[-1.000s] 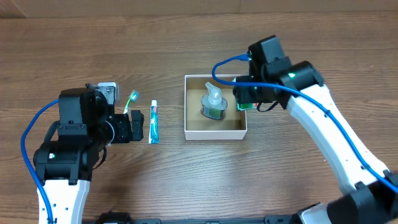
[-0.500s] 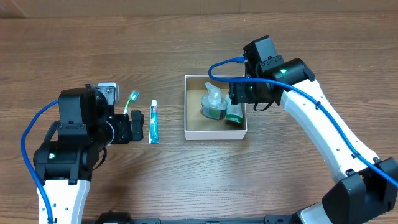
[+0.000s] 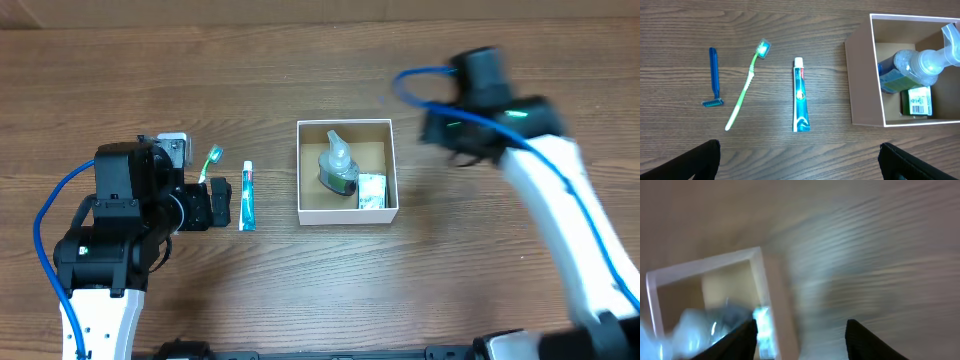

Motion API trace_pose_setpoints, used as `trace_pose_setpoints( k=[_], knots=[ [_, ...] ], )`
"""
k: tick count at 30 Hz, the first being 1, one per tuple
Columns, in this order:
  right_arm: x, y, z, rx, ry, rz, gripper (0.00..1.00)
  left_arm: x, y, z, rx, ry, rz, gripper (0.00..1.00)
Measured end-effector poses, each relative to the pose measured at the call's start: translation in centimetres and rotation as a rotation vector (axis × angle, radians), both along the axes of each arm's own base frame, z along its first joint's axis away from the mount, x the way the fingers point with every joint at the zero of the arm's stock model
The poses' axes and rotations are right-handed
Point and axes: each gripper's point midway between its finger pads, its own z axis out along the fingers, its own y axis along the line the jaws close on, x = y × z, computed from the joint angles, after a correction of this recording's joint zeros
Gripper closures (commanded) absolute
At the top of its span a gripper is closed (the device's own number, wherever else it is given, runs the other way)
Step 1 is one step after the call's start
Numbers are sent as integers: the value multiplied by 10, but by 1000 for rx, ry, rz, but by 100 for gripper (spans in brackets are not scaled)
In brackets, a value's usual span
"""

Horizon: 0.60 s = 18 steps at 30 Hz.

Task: Pack container
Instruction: 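Place the Dettol packet into the box beside the bottle, right gripper, then grasp the Colgate toothpaste tube with the left gripper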

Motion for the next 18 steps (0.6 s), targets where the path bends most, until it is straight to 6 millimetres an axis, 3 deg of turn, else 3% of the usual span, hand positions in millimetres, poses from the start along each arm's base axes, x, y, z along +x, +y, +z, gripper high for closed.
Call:
trace_pose_setpoints(
  k=[3, 4, 6, 9, 14, 18],
  knots=[
    [-22, -85, 31, 13, -51, -277, 30, 2, -1, 1, 0, -10, -2, 0],
    [-31, -105, 31, 12, -39, -344, 30, 2, -2, 2, 0, -12, -8, 0],
    [-40, -124, 25, 10, -1, -404, 30, 3, -11, -2, 5, 1, -38, 0],
    [-44, -136, 2, 4, 70, -431, 30, 10, -29, -21, 27, 75, -84, 0],
    [-51, -133, -41, -4, 199, -399, 30, 34, -41, -77, 93, 240, -71, 0],
    [-53, -130, -48, 7, 215, -381, 30, 54, -41, -122, 96, 337, -29, 0]
  ],
)
